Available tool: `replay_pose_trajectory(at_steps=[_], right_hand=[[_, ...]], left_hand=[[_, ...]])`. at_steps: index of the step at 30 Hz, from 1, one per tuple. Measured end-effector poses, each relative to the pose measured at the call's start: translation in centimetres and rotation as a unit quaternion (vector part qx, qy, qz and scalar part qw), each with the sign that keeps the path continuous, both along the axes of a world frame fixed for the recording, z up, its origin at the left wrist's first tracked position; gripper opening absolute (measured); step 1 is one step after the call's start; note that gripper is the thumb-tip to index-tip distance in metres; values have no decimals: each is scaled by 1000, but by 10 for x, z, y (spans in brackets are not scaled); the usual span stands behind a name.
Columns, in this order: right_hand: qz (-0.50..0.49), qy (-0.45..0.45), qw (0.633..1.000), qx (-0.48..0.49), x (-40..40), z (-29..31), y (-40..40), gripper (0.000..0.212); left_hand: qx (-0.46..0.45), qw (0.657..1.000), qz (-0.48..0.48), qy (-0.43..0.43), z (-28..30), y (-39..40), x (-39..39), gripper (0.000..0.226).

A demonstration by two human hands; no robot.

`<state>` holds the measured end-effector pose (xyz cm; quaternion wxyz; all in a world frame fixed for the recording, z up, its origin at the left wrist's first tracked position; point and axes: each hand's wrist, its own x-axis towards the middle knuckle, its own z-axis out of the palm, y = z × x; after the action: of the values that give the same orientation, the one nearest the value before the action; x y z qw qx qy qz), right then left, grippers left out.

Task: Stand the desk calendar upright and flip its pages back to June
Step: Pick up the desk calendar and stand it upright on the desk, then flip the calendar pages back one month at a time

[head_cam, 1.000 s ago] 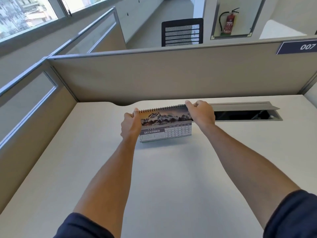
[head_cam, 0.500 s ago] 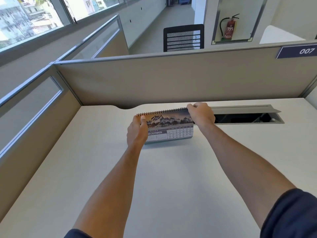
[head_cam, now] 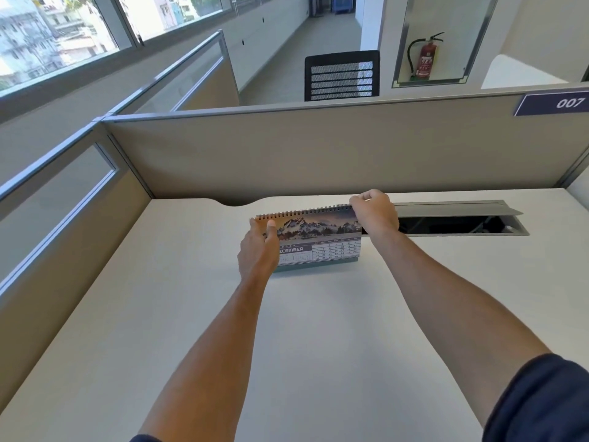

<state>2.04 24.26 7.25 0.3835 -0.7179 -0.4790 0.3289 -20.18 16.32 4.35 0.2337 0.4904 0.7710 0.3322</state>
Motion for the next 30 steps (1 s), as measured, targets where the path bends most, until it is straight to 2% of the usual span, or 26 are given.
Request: replay_pose_trajectory(at_steps=[4,8,12,17,20,22,23,25,26,28,30], right_hand=[[2,66,998,13,-1,0,3,4],[3,142,989,37,-2,-1,6,24],[24,167,980,109,1,-1,1,46],[51,187,962,191,10,-4,-3,48],[72,174,959,213,19,-5,-4,49],[91,176,956,215,25,-7,-6,53],[95,183,957,205,27,-8,-7,55],[83,176,965,176,31,-9,-10,57],[73,170,969,167,32,-8,-11,55],[42,162,975,148,32,-6,-12,50],[14,142,982,123,30,-5,-9,41]], left_hand=[[-2,1000,5,3,1,0,2,63],[-3,1000,11,0,1,0,2,63],[-14,1000,13,9,2,0,0,60],[-25,1000,-5,-16,5,0,-9,76],[-3,998,6,-62,6,-2,-17,66],[22,991,52,-122,6,-2,-25,38],[36,979,86,-184,6,-1,-30,31],[43,935,127,-329,10,-4,-39,49],[38,918,132,-372,10,-6,-43,59],[34,907,132,-399,8,-7,-48,69],[43,914,126,-384,8,-7,-45,65]])
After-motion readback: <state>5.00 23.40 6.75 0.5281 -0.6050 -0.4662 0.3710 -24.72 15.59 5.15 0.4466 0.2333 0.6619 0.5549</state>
